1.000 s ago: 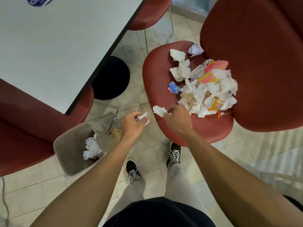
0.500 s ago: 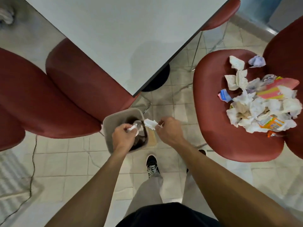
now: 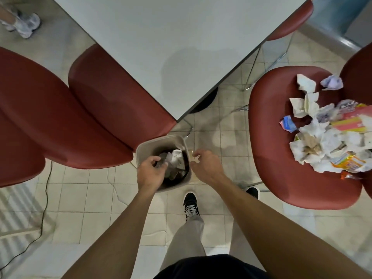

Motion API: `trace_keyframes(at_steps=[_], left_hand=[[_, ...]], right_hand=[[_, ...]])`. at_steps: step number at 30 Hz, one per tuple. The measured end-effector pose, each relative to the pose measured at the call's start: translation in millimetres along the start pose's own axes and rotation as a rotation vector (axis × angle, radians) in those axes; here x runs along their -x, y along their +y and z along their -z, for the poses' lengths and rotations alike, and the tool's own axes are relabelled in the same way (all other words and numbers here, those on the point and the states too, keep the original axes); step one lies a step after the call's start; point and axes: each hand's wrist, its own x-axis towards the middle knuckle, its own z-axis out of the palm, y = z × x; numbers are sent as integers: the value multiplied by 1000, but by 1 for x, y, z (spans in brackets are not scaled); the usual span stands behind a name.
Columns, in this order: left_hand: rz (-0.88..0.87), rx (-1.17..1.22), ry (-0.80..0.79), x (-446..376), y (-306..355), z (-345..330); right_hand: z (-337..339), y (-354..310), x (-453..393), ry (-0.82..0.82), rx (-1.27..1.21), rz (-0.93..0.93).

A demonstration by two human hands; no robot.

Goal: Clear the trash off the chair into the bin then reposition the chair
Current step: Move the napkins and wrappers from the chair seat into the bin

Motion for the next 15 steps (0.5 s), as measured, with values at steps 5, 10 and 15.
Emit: trace_keyframes(at_steps=[5,10,15], left_hand=[[-67,-52,-48,10,26,-31],[-112,-68,-129,28,67,-78],[-160,-63,-242,43,106,-142]], right_hand=[[35,32,1,30,-46,-43],[78,81,0,77,-90,-116],[133,144,4,147,-126,-211]])
